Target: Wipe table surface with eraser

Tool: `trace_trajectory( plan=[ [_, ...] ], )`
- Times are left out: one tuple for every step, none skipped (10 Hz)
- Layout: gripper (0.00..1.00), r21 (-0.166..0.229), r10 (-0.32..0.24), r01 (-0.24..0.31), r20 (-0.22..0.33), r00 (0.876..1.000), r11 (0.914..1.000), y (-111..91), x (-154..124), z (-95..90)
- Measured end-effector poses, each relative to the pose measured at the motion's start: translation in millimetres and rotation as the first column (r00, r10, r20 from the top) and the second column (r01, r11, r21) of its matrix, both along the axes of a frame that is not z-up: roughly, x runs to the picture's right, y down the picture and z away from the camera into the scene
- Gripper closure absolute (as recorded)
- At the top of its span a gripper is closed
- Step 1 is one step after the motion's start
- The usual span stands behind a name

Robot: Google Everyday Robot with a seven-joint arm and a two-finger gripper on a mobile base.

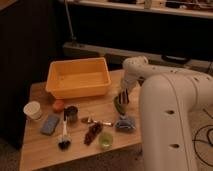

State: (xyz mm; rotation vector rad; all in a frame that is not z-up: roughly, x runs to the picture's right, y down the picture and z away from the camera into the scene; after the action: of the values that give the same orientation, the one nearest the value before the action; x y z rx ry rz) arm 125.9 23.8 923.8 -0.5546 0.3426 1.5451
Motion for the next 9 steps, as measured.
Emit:
trace_trajectory(
  plan=[
    [1.00, -0.002, -0.004, 0.004, -0.005, 1.000, 1.0000, 6.6, 8.3, -4.8],
    [1.00, -0.005, 0.000, 0.000, -0.012, 1.000, 1.0000, 9.4, 15.1, -5.9],
    [1.00, -0.003, 0.011, -0.012, -0.028, 1.000, 0.9999, 8.8, 27.5, -5.5],
    [1.00, -0.006, 0.029, -0.030, -0.052, 0.998, 0.9995, 7.4, 45.2, -2.4],
    [1.00, 0.000, 0.053, -0.053, -0.085, 0.995, 0.9986, 1.2, 69.8, 4.6],
    [1.00, 0.000, 0.063, -0.063, -0.105, 0.992, 0.9980, -1.1, 81.8, 8.5],
    [1.00, 0.006, 0.085, -0.086, -0.136, 0.987, 0.9963, -5.7, 95.0, 15.0],
    [1.00, 0.011, 0.120, -0.120, -0.177, 0.977, 0.9927, -12.4, 107.2, 25.5],
    [1.00, 0.022, 0.151, -0.150, -0.198, 0.968, 0.9884, -19.6, 112.8, 34.2]
  ],
)
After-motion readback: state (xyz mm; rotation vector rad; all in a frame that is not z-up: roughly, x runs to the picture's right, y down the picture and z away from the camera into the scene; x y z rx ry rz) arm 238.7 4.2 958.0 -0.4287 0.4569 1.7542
